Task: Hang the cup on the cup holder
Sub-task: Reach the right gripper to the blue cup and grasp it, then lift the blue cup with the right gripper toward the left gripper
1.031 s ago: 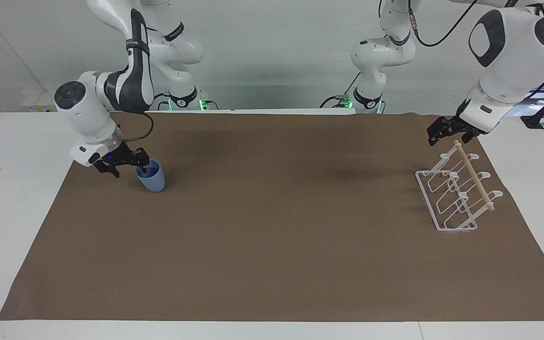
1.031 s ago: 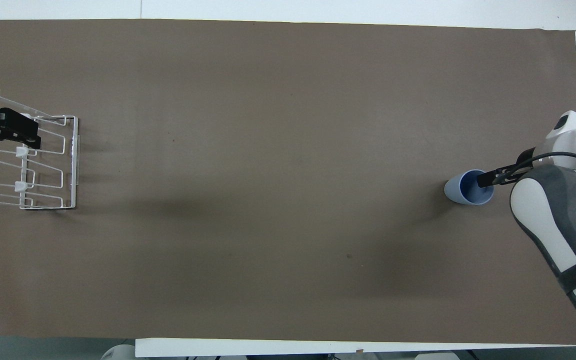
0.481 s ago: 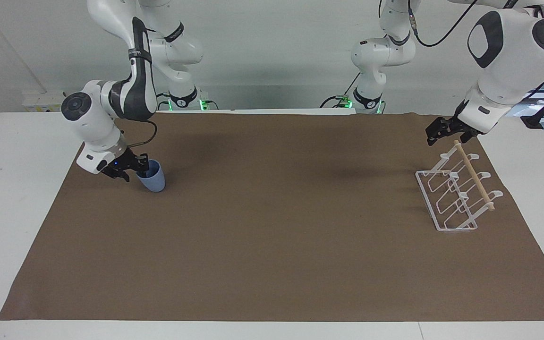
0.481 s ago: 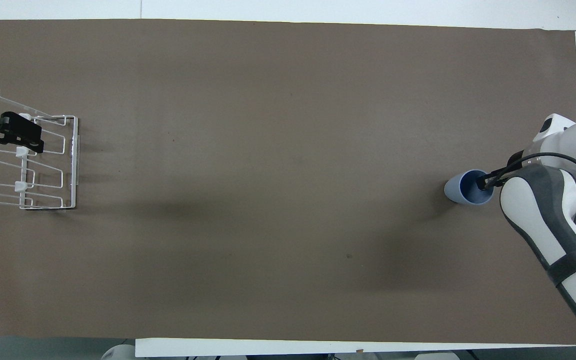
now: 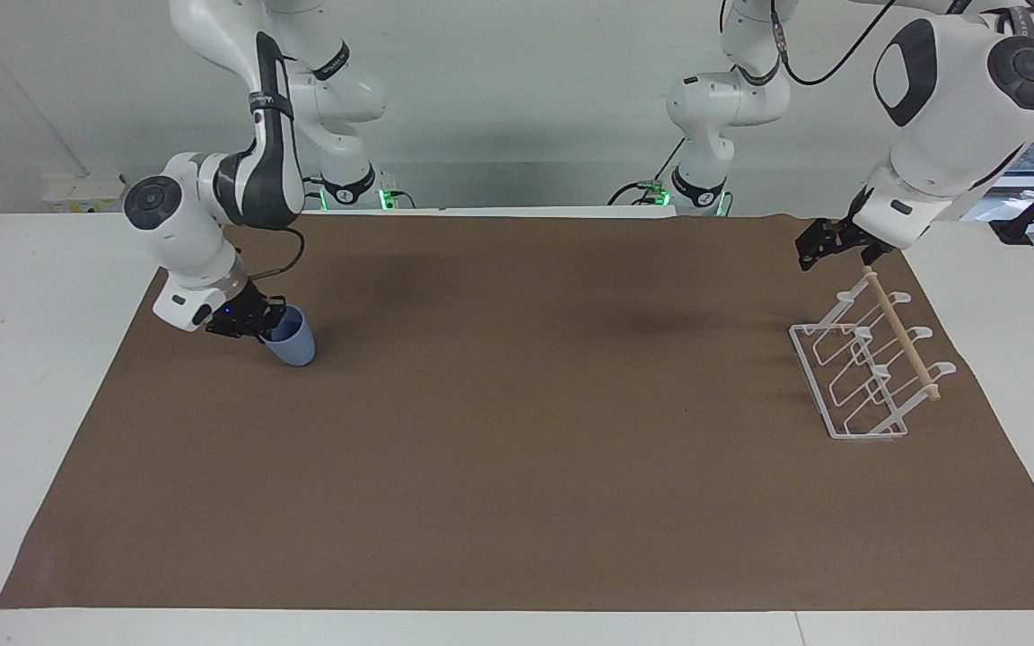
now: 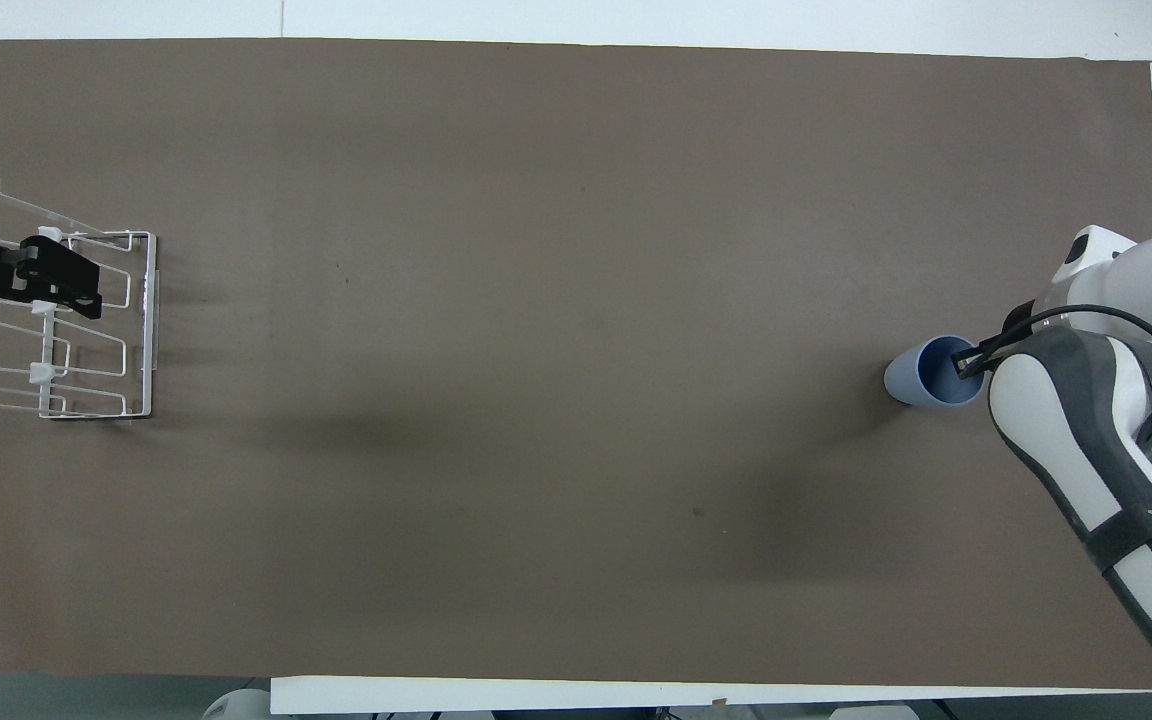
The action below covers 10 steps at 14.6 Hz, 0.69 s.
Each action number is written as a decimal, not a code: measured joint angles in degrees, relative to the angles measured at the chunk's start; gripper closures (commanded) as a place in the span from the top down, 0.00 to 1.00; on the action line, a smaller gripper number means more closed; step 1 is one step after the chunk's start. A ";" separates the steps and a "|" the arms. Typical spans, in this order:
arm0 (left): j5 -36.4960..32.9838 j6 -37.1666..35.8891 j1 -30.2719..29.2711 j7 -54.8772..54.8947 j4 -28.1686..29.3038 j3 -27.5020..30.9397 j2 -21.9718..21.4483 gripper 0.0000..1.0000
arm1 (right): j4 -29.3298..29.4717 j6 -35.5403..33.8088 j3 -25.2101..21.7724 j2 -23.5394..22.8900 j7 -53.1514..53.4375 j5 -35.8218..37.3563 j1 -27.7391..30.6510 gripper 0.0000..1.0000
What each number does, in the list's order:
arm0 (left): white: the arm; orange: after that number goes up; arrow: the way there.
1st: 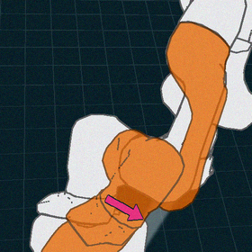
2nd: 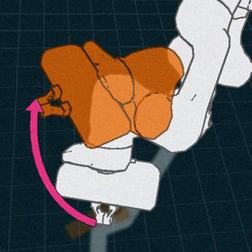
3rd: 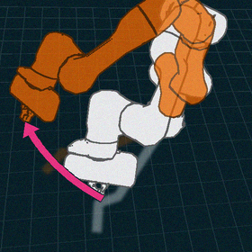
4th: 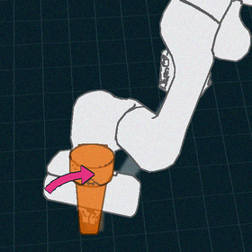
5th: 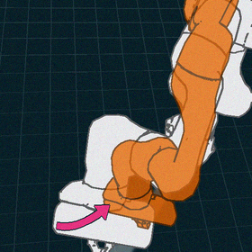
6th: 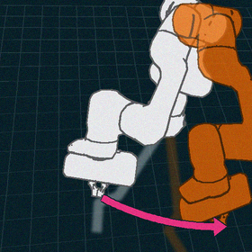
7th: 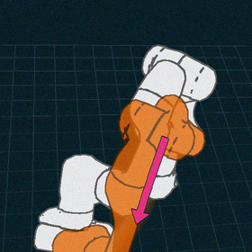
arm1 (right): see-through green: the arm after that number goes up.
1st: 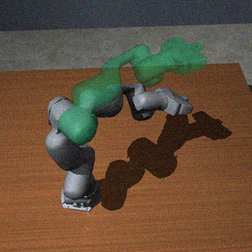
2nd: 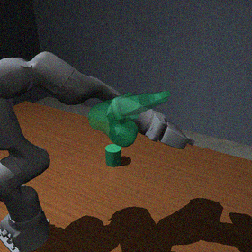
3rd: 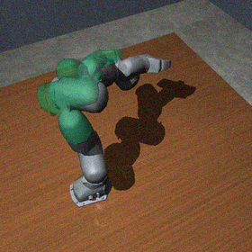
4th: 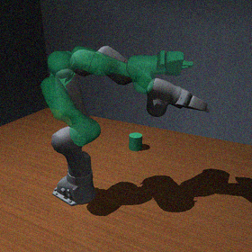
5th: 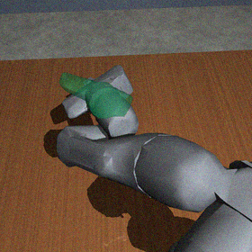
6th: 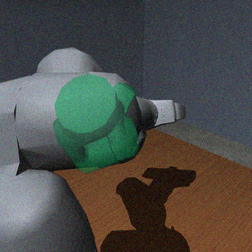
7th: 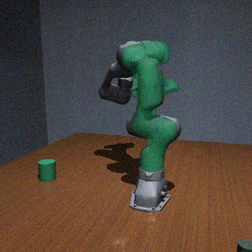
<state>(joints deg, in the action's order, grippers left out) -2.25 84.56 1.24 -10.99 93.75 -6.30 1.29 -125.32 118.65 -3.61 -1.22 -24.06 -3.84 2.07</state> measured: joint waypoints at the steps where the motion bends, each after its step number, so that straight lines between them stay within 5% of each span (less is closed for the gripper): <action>1: 0.01 0.01 0.04 -3.13 0.00 -0.09 0.00 1.00 | 1.87 -2.91 0.39 0.01 -1.00 -5.42 -0.34 0.00; 5: 7.80 0.10 0.08 -21.00 -0.03 -0.26 -0.01 1.00 | 6.32 -8.51 1.92 0.01 -1.92 -34.81 -3.25 0.00; 10: 19.52 1.81 4.36 -52.52 -1.06 -0.40 -0.03 1.00 | 6.46 -5.99 2.41 -0.10 11.47 -63.60 -16.22 0.03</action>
<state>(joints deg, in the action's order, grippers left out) 17.27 86.37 5.60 -63.51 92.70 -6.70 1.26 -118.86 112.66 -1.20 -1.32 -12.59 -67.44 -14.16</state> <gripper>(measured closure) 0.000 0.952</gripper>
